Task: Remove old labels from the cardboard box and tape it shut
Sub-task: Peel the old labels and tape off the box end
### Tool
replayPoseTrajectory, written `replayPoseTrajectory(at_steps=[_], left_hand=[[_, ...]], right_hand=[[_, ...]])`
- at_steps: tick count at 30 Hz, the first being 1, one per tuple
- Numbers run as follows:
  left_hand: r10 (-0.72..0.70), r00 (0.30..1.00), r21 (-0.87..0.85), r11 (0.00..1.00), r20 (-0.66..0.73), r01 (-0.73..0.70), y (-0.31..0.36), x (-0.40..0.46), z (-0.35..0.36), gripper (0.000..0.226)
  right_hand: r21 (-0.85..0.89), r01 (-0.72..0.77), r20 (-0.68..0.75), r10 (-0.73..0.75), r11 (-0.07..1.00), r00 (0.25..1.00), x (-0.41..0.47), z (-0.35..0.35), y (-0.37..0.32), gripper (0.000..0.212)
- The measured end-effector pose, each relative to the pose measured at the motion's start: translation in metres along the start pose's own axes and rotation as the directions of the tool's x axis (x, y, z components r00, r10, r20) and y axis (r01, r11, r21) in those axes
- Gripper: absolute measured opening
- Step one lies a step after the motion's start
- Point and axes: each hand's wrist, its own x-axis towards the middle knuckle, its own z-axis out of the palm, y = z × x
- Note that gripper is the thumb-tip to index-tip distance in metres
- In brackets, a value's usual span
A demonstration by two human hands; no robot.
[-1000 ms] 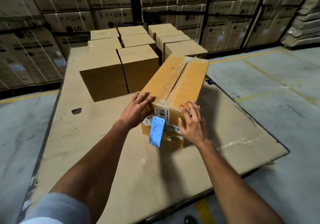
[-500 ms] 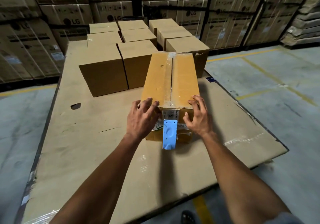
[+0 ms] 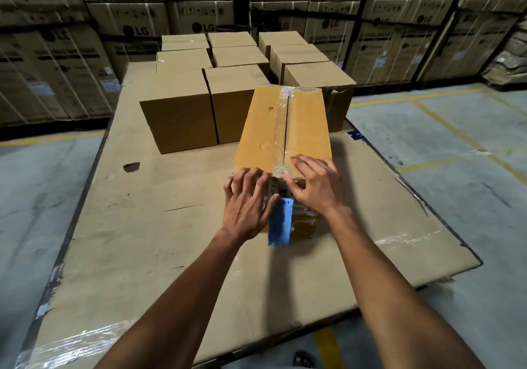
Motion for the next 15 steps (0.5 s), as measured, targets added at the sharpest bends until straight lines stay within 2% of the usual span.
replayPoseTrajectory(at_steps=[3,5,8,10,13,15], left_hand=[[-0.017,1.000,-0.002,1.000,0.012,0.017,0.011,-0.014,0.007,0.067],[-0.027,0.999,0.009,1.000,0.037,0.026,0.017,-0.022,0.012,0.071],[-0.026,0.996,0.021,0.999,0.083,0.024,0.030,-0.034,0.021,0.076],[-0.029,0.998,0.005,1.000,0.064,0.029,0.039,-0.043,0.028,0.076],[-0.079,0.996,-0.018,0.997,0.030,0.080,0.056,-0.052,0.037,0.083],[-0.109,0.992,-0.017,0.994,0.061,0.110,0.066,-0.057,0.043,0.091]], right_hand=[[-0.007,0.074,0.214,-0.071,0.997,0.974,0.013,-0.001,0.002,0.069],[-0.006,0.094,0.292,-0.088,0.996,0.952,0.016,-0.001,0.005,0.073],[-0.017,0.123,0.347,-0.109,0.992,0.931,0.017,-0.001,0.006,0.073],[-0.032,0.140,0.364,-0.119,0.990,0.924,0.017,-0.001,0.005,0.075],[-0.052,0.156,0.363,-0.127,0.986,0.923,0.015,0.002,0.006,0.076],[-0.074,0.169,0.348,-0.133,0.983,0.928,0.014,0.004,0.007,0.076]])
